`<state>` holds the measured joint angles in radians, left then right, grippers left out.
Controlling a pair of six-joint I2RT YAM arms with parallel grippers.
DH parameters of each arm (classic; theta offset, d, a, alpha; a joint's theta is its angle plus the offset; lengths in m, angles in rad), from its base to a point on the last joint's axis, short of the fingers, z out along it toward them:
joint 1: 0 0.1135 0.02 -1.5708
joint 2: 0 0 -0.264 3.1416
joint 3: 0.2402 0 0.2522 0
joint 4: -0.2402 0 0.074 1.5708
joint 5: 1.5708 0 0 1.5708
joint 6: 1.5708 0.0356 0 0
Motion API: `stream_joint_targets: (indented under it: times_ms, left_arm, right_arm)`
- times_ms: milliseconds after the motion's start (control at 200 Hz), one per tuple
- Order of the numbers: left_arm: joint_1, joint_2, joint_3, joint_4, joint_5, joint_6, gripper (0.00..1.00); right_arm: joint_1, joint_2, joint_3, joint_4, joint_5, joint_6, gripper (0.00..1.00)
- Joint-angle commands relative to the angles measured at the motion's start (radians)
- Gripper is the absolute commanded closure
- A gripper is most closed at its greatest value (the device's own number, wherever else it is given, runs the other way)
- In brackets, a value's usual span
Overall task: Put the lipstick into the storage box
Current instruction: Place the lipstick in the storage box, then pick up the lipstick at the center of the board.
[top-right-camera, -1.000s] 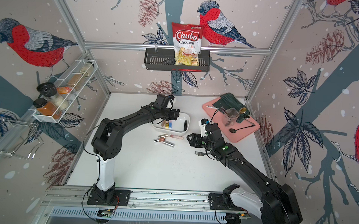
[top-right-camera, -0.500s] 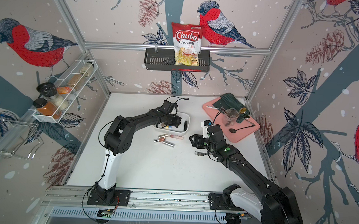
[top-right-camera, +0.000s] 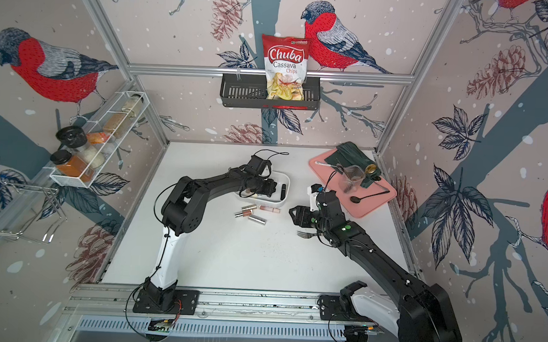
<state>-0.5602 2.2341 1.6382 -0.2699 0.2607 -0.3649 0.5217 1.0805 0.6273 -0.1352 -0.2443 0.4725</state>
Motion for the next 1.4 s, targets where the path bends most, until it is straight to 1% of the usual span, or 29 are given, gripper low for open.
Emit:
stream_joint_targets:
  times_ms: [0,115,275,425,570,680,765,855,940,1105,1246,1391]
  left_arm:
    - [-0.001,-0.027,-0.003,0.01,0.009,0.015,0.62]
    - [-0.003,-0.049,-0.009,0.008,0.009,0.017,0.56]
    - [-0.003,-0.11,-0.029,0.01,0.025,0.013,0.54]
    - [0.0,-0.251,-0.066,-0.009,0.039,0.037,0.53]
    - [0.011,-0.426,-0.123,-0.112,0.008,0.107,0.47]
    - [0.047,-0.555,-0.208,-0.189,0.04,0.144,0.38]
    - [0.09,-0.631,-0.286,-0.232,0.122,0.169,0.37]
    - [0.11,-0.715,-0.383,-0.247,0.098,0.193,0.34]
    - [0.134,-0.79,-0.467,-0.236,0.094,0.212,0.33]
    - [0.193,-0.913,-0.604,-0.187,0.106,0.254,0.28]
    - [0.232,-0.982,-0.692,-0.147,0.126,0.285,0.22]
    - [0.249,-1.025,-0.761,-0.102,0.151,0.304,0.2]
  right_arm:
    - [0.0,0.004,0.002,0.013,-0.023,-0.004,0.31]
    - [0.001,-0.005,0.003,0.012,-0.026,0.0,0.31]
    - [0.014,0.001,0.013,0.008,-0.045,-0.002,0.31]
    - [0.071,0.064,0.043,-0.002,-0.041,-0.024,0.31]
    - [0.167,0.167,0.109,-0.027,-0.003,-0.067,0.31]
    - [0.239,0.282,0.181,-0.057,0.034,-0.111,0.31]
    - [0.283,0.373,0.242,-0.078,0.055,-0.142,0.31]
    - [0.319,0.466,0.306,-0.098,0.078,-0.168,0.3]
    - [0.347,0.536,0.358,-0.123,0.109,-0.19,0.3]
    - [0.377,0.64,0.438,-0.152,0.132,-0.226,0.3]
    - [0.388,0.703,0.498,-0.183,0.176,-0.246,0.3]
    - [0.389,0.757,0.558,-0.216,0.198,-0.264,0.29]
